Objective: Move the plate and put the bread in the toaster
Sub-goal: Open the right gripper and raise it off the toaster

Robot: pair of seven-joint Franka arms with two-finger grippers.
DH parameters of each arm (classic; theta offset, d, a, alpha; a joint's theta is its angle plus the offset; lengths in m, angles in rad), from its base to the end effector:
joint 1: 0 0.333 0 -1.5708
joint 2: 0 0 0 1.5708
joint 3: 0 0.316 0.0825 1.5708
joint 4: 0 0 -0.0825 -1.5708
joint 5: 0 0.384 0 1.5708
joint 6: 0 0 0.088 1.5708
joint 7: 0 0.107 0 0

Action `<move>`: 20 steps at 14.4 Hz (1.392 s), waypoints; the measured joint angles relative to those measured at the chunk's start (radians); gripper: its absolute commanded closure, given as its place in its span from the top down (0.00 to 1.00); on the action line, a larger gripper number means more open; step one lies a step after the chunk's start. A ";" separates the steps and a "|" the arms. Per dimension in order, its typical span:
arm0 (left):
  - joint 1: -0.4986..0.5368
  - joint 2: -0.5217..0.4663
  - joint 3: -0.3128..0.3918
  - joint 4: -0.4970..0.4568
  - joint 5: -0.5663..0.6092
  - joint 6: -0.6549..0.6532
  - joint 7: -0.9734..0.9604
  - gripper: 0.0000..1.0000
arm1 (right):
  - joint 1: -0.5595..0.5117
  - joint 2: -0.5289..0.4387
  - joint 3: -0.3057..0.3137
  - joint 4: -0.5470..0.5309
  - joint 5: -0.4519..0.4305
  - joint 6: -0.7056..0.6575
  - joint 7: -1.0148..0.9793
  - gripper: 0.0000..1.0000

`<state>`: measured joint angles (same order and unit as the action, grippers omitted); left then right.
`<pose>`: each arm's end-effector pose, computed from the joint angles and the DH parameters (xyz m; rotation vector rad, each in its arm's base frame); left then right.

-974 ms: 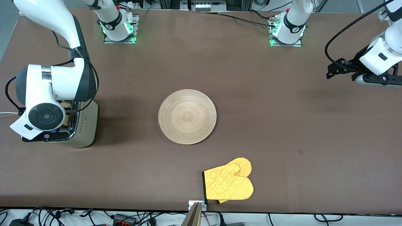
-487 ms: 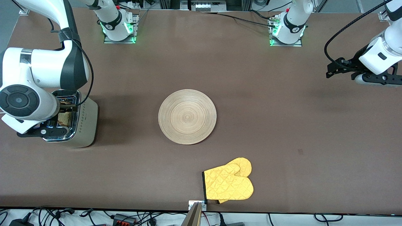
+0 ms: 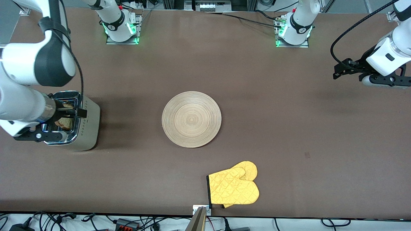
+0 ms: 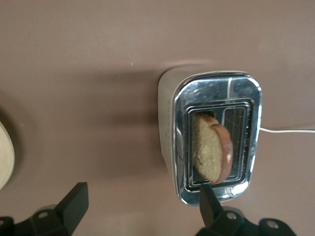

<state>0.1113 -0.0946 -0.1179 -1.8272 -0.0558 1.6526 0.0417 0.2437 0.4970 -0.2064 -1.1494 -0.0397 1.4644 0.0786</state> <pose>0.5238 -0.0113 0.5610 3.0928 -0.0627 -0.1235 0.6759 0.0545 0.5093 2.9824 -0.0391 -0.2439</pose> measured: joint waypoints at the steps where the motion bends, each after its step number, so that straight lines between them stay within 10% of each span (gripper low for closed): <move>1: 0.000 0.000 0.000 0.000 0.002 0.000 0.000 1.00 | -0.018 -0.003 0.000 0.012 0.013 0.001 -0.001 1.00; 10: 0.001 0.000 0.000 0.000 0.004 0.001 0.000 1.00 | -0.258 -0.108 0.118 -0.046 0.113 0.134 -0.007 1.00; 20: 0.001 0.000 0.000 0.001 0.004 0.001 0.000 1.00 | -0.279 -0.233 0.153 -0.222 0.058 0.159 -0.065 1.00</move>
<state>0.1119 -0.0945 -0.1177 -1.8265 -0.0522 1.6534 0.0417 -0.0356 0.2638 -0.0539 -1.3712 0.0184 1.6230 0.0141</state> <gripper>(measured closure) 0.000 0.000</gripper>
